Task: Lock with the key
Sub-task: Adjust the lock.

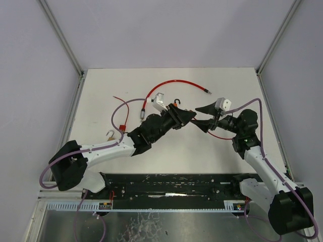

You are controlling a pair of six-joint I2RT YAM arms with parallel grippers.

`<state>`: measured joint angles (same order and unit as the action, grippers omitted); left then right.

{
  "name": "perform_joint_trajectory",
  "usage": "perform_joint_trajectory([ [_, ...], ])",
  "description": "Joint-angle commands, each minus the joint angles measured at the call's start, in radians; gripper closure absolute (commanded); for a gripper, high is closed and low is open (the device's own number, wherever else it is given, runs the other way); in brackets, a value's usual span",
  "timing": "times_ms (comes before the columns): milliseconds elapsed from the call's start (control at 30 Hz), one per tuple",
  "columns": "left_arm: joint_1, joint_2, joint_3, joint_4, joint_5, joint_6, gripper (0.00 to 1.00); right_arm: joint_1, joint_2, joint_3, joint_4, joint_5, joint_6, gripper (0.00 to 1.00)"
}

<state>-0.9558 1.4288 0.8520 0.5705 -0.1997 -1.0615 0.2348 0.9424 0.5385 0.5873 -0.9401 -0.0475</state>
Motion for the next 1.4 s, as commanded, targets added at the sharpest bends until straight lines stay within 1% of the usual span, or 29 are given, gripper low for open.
perform_joint_trajectory([
  [0, -0.01, -0.021, 0.032, 0.03, -0.059, -0.037, 1.0, 0.0, -0.006, 0.0, 0.174, -0.019, 0.111, 0.38],
  [100, -0.014, -0.02, 0.031, 0.034, -0.06, -0.038, 1.0, 0.0, -0.002, -0.004, 0.184, -0.02, 0.123, 0.41],
  [200, -0.016, -0.021, 0.03, 0.038, -0.061, -0.044, 1.0, 0.001, 0.007, -0.006, 0.186, -0.019, 0.126, 0.5],
  [267, -0.016, -0.021, 0.03, 0.041, -0.062, -0.049, 1.0, 0.003, 0.015, -0.006, 0.186, -0.022, 0.134, 0.54],
  [567, -0.028, -0.017, 0.034, 0.059, -0.06, -0.063, 1.0, 0.017, 0.03, -0.016, 0.211, -0.019, 0.156, 0.56],
  [600, -0.028, -0.016, 0.035, 0.06, -0.057, -0.064, 1.0, 0.018, 0.03, -0.018, 0.218, -0.019, 0.159, 0.58],
  [667, -0.03, -0.012, 0.036, 0.064, -0.052, -0.064, 1.0, 0.018, 0.03, -0.018, 0.22, -0.021, 0.158, 0.68],
  [767, -0.03, -0.007, 0.035, 0.078, -0.035, -0.069, 1.0, 0.019, 0.034, -0.015, 0.213, -0.027, 0.16, 0.8],
  [800, -0.029, -0.007, 0.035, 0.085, -0.027, -0.068, 0.96, 0.019, 0.033, -0.012, 0.207, -0.027, 0.161, 0.84],
  [833, -0.03, -0.006, 0.035, 0.089, -0.019, -0.064, 0.9, 0.019, 0.032, -0.008, 0.197, -0.026, 0.161, 0.87],
  [867, -0.029, -0.008, 0.035, 0.092, -0.01, -0.058, 0.8, 0.019, 0.031, -0.001, 0.184, -0.026, 0.161, 0.9],
  [900, -0.03, -0.011, 0.035, 0.095, -0.004, -0.047, 0.66, 0.018, 0.029, 0.007, 0.163, -0.03, 0.16, 0.93],
  [967, -0.03, -0.02, 0.023, 0.128, 0.013, -0.015, 0.5, 0.018, 0.025, 0.021, 0.137, -0.044, 0.163, 0.98],
  [1033, -0.03, -0.033, 0.001, 0.166, 0.024, 0.012, 0.37, 0.016, 0.021, 0.033, 0.114, -0.06, 0.169, 1.0],
  [1100, -0.03, -0.044, -0.014, 0.186, 0.031, 0.04, 0.29, 0.004, 0.019, 0.042, 0.114, -0.076, 0.194, 1.0],
  [1233, -0.03, -0.079, -0.041, 0.191, 0.032, 0.105, 0.17, -0.045, 0.006, 0.057, 0.127, -0.123, 0.259, 1.0],
  [1333, -0.029, -0.126, -0.074, 0.193, -0.01, 0.216, 0.12, -0.091, -0.013, 0.081, 0.129, -0.177, 0.331, 1.0],
  [1367, -0.029, -0.15, -0.083, 0.191, -0.027, 0.271, 0.08, -0.108, -0.017, 0.09, 0.128, -0.203, 0.351, 1.0],
])
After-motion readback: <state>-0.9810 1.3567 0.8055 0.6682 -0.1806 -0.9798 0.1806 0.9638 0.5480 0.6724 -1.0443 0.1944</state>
